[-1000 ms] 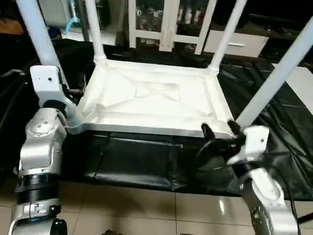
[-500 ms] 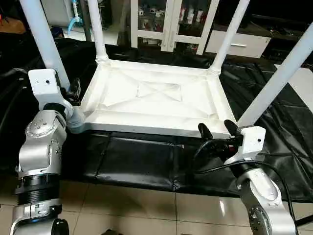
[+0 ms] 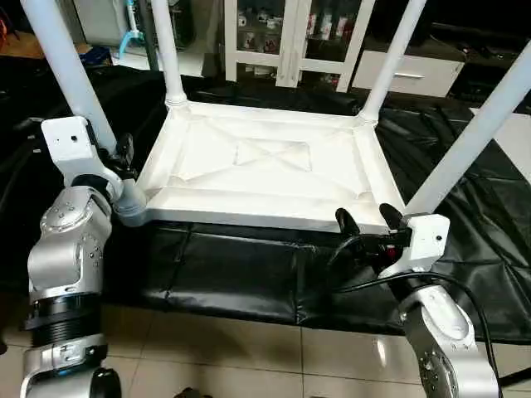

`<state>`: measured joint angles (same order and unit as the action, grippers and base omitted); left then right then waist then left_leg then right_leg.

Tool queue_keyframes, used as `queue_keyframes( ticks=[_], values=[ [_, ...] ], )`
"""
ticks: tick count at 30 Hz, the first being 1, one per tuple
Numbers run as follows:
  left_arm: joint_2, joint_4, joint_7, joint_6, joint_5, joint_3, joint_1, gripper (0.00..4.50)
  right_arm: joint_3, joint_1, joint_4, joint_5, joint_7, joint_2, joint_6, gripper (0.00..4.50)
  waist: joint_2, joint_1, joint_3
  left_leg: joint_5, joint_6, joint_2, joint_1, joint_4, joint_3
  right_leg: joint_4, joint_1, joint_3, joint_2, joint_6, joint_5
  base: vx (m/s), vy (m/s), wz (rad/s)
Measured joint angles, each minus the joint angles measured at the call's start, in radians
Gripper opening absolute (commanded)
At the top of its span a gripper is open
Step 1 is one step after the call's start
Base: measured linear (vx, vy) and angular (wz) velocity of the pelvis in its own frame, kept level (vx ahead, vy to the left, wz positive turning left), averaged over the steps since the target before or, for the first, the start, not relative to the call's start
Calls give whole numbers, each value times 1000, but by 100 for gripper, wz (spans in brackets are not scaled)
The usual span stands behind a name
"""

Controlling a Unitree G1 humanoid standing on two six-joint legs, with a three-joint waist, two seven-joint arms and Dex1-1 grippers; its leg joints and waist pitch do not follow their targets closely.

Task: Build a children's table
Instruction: Flip table

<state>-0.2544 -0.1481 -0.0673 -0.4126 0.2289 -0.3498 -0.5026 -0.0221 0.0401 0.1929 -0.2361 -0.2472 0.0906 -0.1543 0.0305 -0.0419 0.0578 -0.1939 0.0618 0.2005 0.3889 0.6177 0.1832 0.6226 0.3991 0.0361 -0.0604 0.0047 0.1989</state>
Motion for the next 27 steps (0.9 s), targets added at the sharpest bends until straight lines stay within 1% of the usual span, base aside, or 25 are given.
queue_keyframes(
  ticks=[3,4,6,10,12,13,14,15,17,19,21,25,27],
  values=[
    [37,-1,33,-21,12,-9,-19,199,0,-1,2,-23,-3,-3,-18,432,-8,-1,2,0,0,-1,0,0,0,1,0,0,-1,0,0,0,0,0],
    [56,-4,47,-27,20,-21,-31,199,0,-2,2,-34,-5,-7,-27,432,-12,-1,2,0,0,-1,0,0,0,1,1,0,-1,0,0,0,0,0],
    [83,-9,66,-42,39,-45,-49,200,2,-3,2,-42,-14,-10,-36,432,-16,-1,2,0,0,-1,0,0,0,2,1,0,-1,0,0,0,0,0],
    [133,-15,84,-46,122,-96,-67,200,7,-3,5,-54,-15,-15,-46,432,-17,-3,2,0,0,-1,1,-1,0,1,2,0,-1,1,0,0,0,0],
    [152,-15,84,-46,141,-109,-72,200,5,-7,5,-79,-13,-36,-66,432,-16,-3,2,0,0,-1,2,-1,0,0,3,0,-1,1,1,0,0,0],
    [159,-15,84,-47,155,-112,-74,200,-6,-18,6,-111,-9,-56,-88,432,-16,-3,2,1,-1,-1,4,-1,0,0,3,0,-1,1,1,0,0,0],
    [163,-15,84,-48,160,-113,-76,200,-17,-30,6,-142,-1,-73,-107,446,-16,-3,2,1,-2,-1,5,-1,0,-1,3,1,-1,1,1,0,0,0],
    [167,-15,84,-49,161,-111,-77,200,-32,-46,6,-183,9,-91,-128,450,-16,-4,2,2,-3,-1,5,-1,0,-1,4,0,-1,1,1,0,0,0],
    [169,-14,84,-50,161,-105,-78,200,-71,-81,8,-273,35,-130,-177,450,-16,-5,2,2,-4,-1,6,-1,0,-3,3,0,-1,1,1,0,0,0],
    [170,-11,84,-56,160,-98,-79,200,-97,-125,3,-354,40,-140,-222,450,-17,-7,2,3,-5,-1,6,-1,1,-3,3,0,-1,1,1,0,0,0],
    [177,-6,87,-65,159,-94,-79,200,-111,-166,-9,-396,36,-146,-242,450,-18,-7,1,3,-5,-1,6,-1,1,-2,4,0,-1,1,0,0,0,0],
    [220,4,109,-69,162,-96,-83,200,-164,-261,-57,-492,49,-173,-272,450,-18,-10,1,4,-5,-1,5,-1,1,-1,3,1,-2,1,0,0,0,0],
    [236,6,118,-69,170,-98,-83,200,-178,-284,-63,-515,59,-179,-279,450,-18,-12,1,5,-5,-1,5,-1,1,-1,3,1,-2,1,0,0,0,0]
  ],
)
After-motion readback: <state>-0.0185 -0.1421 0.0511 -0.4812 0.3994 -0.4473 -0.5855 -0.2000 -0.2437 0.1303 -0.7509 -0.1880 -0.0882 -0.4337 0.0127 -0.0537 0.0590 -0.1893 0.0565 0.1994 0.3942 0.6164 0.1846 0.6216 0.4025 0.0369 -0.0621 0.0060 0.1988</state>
